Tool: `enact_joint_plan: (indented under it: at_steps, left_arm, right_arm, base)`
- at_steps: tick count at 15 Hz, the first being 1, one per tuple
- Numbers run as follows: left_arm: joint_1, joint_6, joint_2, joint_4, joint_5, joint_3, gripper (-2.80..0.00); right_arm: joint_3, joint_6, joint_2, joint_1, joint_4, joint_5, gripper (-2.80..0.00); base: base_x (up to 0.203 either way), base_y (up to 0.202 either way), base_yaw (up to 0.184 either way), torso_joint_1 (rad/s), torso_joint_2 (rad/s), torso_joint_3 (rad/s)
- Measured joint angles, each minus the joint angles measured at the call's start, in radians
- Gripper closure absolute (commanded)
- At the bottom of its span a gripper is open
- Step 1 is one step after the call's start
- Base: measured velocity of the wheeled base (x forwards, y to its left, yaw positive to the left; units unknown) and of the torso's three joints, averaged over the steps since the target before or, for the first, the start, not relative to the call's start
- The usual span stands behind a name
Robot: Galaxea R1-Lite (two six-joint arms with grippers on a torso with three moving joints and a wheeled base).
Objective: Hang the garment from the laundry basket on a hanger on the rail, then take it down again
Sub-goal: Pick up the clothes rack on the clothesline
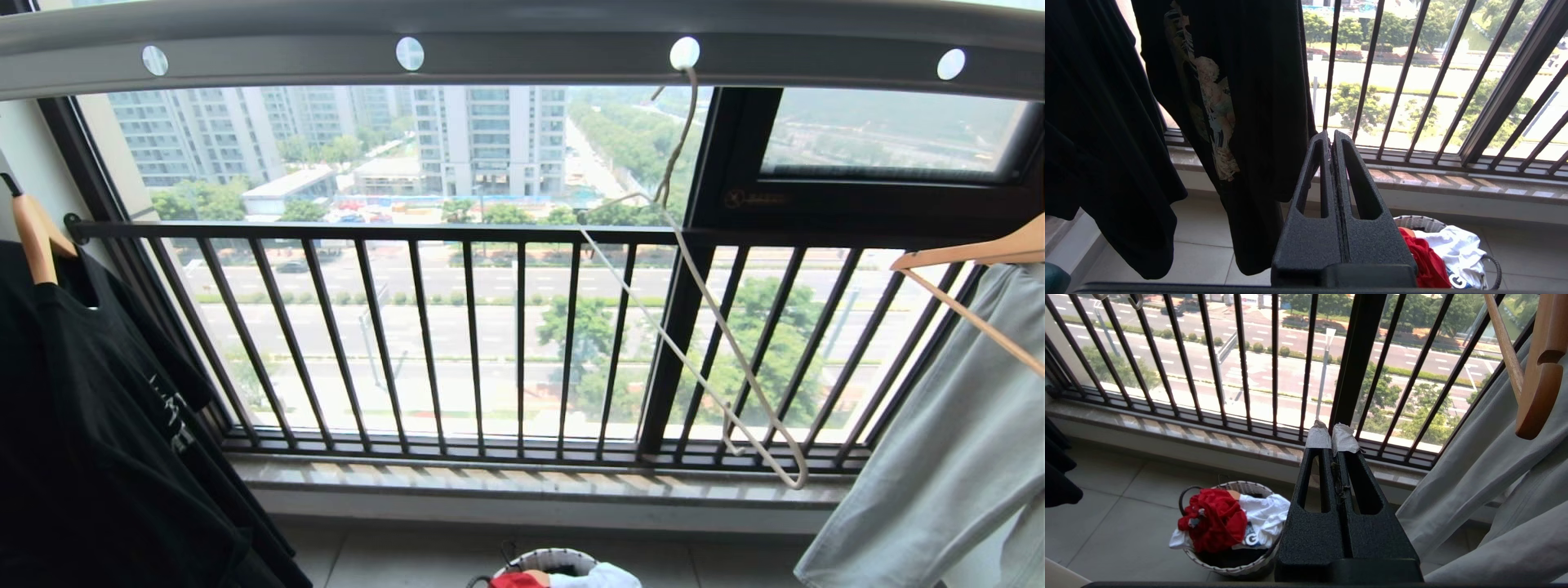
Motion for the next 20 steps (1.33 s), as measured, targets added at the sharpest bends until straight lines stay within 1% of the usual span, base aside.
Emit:
enact_joint_plan:
  at_steps: [2,5,8,10,12,13,15,17,18,20]
  left_arm:
    - [0.0,0.0,0.0,0.0,0.0,0.0,0.0]
    - [0.0,0.0,0.0,0.0,0.0,0.0,0.0]
    - [0.0,0.0,0.0,0.0,0.0,0.0,0.0]
    - [0.0,0.0,0.0,0.0,0.0,0.0,0.0]
    - [0.0,0.0,0.0,0.0,0.0,0.0,0.0]
    - [0.0,0.0,0.0,0.0,0.0,0.0,0.0]
    - [0.0,0.0,0.0,0.0,0.0,0.0,0.0]
    - [0.0,0.0,0.0,0.0,0.0,0.0,0.0]
    - [0.0,0.0,0.0,0.0,0.0,0.0,0.0]
    - [0.0,0.0,0.0,0.0,0.0,0.0,0.0]
  right_arm:
    - [-0.1,0.0,0.101,0.0,0.026,0.039,0.0]
    - [-0.23,0.001,0.255,0.001,0.083,0.129,0.0]
    - [-0.368,0.0,0.415,0.004,0.157,0.245,0.0]
    - [-0.456,0.0,0.52,0.017,0.205,0.32,0.0]
    - [-0.525,0.0,0.607,0.034,0.222,0.374,0.0]
    - [-0.552,0.0,0.647,0.055,0.226,0.387,0.0]
    - [-0.587,0.001,0.715,0.102,0.225,0.392,0.0]
    - [-0.623,0.001,0.781,0.158,0.225,0.369,0.0]
    - [-0.644,0.003,0.811,0.191,0.224,0.341,0.0]
    - [-0.685,0.012,0.869,0.278,0.224,0.255,0.0]
  base:
    - [0.0,0.0,0.0,0.0,0.0,0.0]
    - [0.0,0.0,0.0,0.0,0.0,0.0]
    - [0.0,0.0,0.0,0.0,0.0,0.0]
    - [0.0,0.0,0.0,0.0,0.0,0.0]
    - [0.0,0.0,0.0,0.0,0.0,0.0]
    - [0.0,0.0,0.0,0.0,0.0,0.0]
    - [0.0,0.0,0.0,0.0,0.0,0.0]
    - [0.0,0.0,0.0,0.0,0.0,0.0]
    - [0.0,0.0,0.0,0.0,0.0,0.0]
    - [0.0,0.0,0.0,0.0,0.0,0.0]
